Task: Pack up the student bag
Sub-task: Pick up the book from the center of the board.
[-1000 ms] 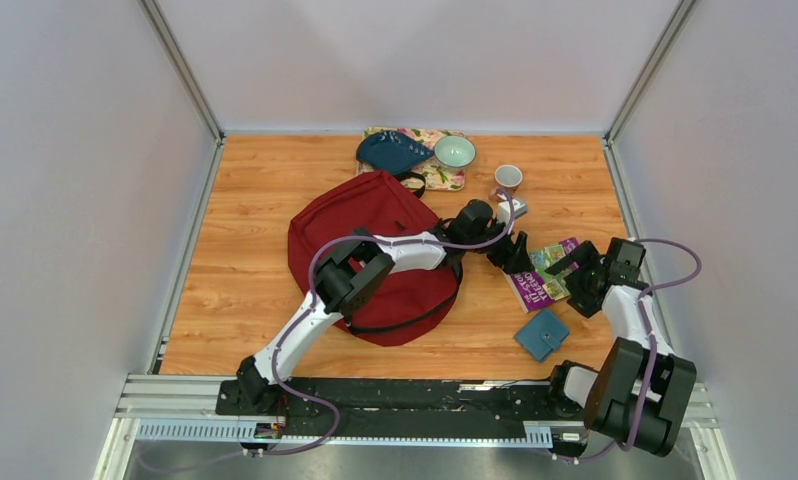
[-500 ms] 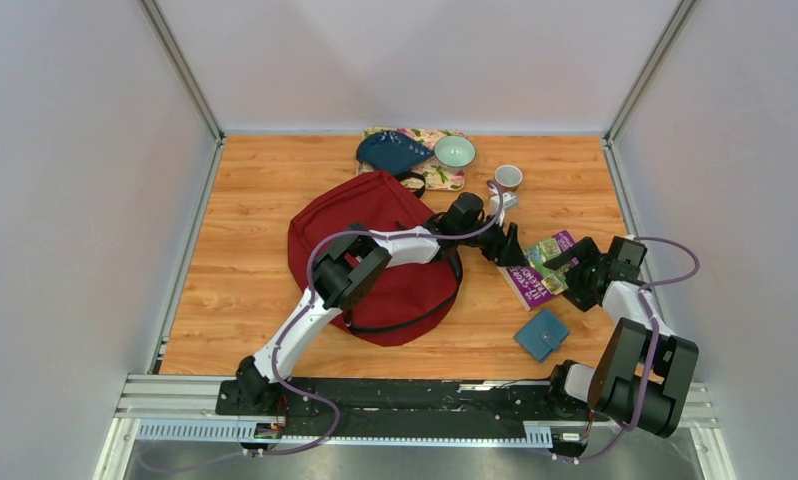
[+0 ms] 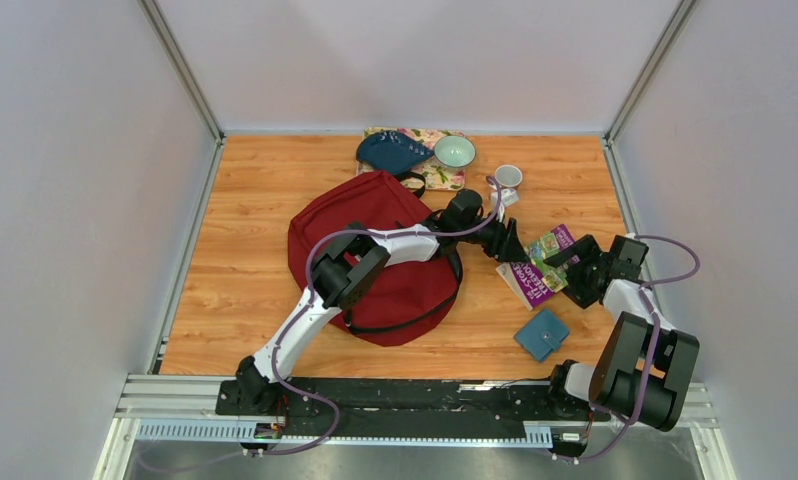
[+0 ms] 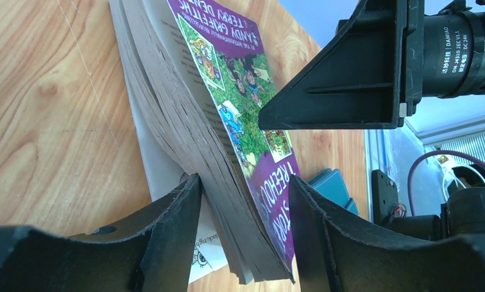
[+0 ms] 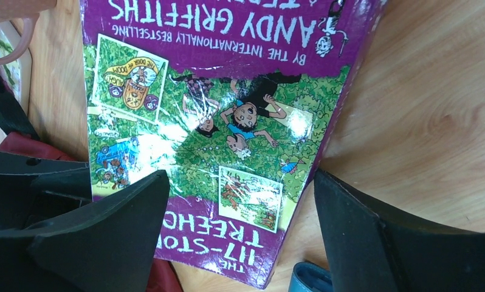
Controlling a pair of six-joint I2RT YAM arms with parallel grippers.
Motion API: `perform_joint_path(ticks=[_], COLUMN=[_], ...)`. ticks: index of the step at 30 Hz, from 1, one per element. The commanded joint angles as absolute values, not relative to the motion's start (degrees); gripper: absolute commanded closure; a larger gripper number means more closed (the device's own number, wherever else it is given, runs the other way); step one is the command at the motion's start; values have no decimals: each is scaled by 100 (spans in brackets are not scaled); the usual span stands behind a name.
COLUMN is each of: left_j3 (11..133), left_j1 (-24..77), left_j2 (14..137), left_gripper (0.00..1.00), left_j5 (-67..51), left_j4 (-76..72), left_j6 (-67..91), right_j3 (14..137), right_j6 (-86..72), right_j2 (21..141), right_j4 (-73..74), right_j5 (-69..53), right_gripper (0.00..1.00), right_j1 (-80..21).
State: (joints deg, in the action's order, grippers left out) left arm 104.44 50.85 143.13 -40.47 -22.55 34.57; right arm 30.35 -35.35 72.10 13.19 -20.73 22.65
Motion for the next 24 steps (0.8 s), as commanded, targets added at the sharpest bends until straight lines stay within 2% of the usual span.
perform_joint_path(ticks=[1, 3, 5, 6, 9, 13, 24], left_j3=[10635, 10635, 10661, 10670, 10670, 10582, 9625], left_j1=[5379, 5379, 5379, 5388, 5370, 5344, 5036], left_j2=[14168, 14212, 14229, 14238, 14230, 14072, 12482], left_gripper=[47, 57, 71, 82, 100, 100, 100], left_j5=[-4746, -4737, -4702, -4624, -4536, -4334, -3824], left_j4=[-2206, -2171, -2048, -1987, -1811, -1635, -2556], left_j6=[3718, 3762, 3744, 3735, 3683, 3630, 3963], right_j3=[3120, 3138, 3138, 3146, 3181, 3348, 3806], right_j6=[-3788, -3788, -3788, -3788, -3762, -3709, -3481], right_j2=[7304, 7304, 7304, 7304, 7295, 7216, 5635], right_j4=[861, 870, 870, 888, 923, 1167, 2443], right_j5=[-2935, -2944, -2979, -2979, -3006, -3102, -3208], right_gripper=[11, 11, 11, 11, 11, 11, 8], right_j1=[2145, 2153, 2145, 2145, 2153, 2162, 2566])
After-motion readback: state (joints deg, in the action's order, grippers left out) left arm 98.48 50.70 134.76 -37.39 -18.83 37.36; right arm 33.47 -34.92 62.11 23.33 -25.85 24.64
